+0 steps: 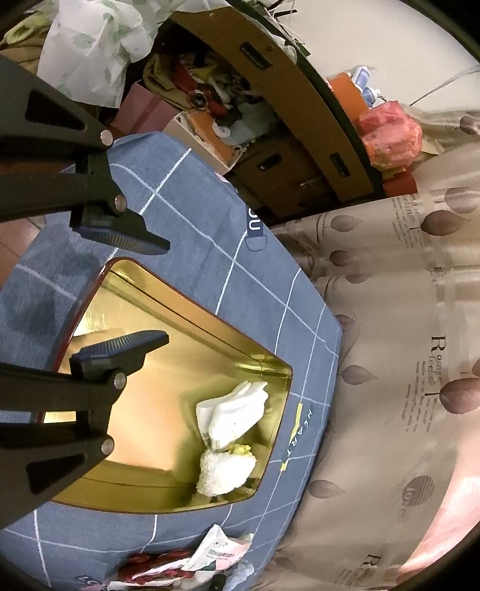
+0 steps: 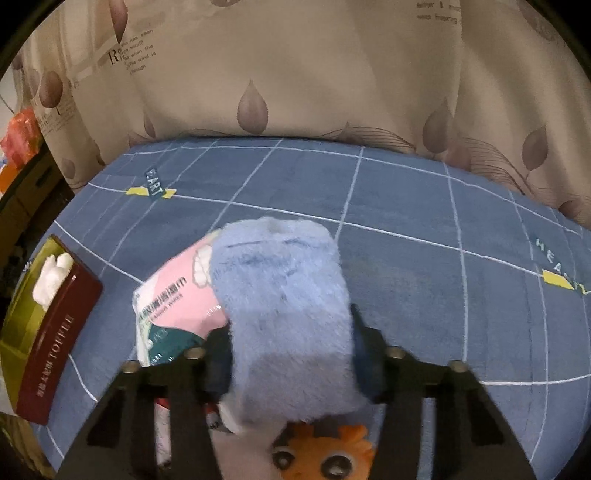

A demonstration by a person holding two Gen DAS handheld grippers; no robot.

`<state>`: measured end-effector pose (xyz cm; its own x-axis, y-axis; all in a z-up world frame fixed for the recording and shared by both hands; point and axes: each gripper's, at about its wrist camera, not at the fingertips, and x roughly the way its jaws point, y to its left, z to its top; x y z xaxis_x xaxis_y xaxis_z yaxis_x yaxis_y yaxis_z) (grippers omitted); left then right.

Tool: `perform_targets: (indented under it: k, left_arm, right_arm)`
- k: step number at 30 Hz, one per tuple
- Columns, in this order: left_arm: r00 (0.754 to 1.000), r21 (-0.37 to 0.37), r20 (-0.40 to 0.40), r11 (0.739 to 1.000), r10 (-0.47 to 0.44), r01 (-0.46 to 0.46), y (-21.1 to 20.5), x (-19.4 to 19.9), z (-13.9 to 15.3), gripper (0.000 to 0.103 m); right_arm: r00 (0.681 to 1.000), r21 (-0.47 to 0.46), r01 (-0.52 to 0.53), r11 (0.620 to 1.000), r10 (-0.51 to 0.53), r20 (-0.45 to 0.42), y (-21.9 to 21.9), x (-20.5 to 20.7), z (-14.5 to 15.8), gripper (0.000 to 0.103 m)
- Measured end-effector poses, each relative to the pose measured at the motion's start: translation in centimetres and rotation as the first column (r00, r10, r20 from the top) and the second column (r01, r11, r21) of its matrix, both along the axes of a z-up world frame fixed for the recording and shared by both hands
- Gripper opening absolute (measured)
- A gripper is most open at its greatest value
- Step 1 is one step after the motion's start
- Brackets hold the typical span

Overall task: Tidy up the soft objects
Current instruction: 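Grasp the light blue rolled towel with the right gripper and lift it, then grasp the white cotton ball with the left gripper while the right gripper holds the blue towel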

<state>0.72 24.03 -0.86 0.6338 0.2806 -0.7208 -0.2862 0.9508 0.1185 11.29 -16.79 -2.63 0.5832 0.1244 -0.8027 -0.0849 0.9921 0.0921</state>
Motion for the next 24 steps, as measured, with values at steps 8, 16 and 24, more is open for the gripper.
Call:
perform_targets:
  k: [8, 16, 24]
  left_arm:
    - [1.0, 0.005, 0.007, 1.0, -0.009, 0.009, -0.6, -0.1, 0.1, 0.044]
    - [0.998, 0.015, 0.029, 0.999, -0.052, 0.052, -1.9, -0.3, 0.5, 0.045]
    - [0.989, 0.019, 0.015, 0.989, -0.147, 0.147, -4.9, -0.2, 0.7, 0.049]
  right_arm:
    - [0.997, 0.023, 0.028, 0.999, -0.03, 0.068, -1.3, -1.7, 1.2, 0.031]
    - [0.98, -0.005, 0.139, 0.99, -0.137, 0.144, -4.7, -4.3, 2.7, 0.031]
    - [0.955, -0.05, 0.289, 0.956, -0.283, 0.092, -10.7, -7.2, -0.1, 0.031]
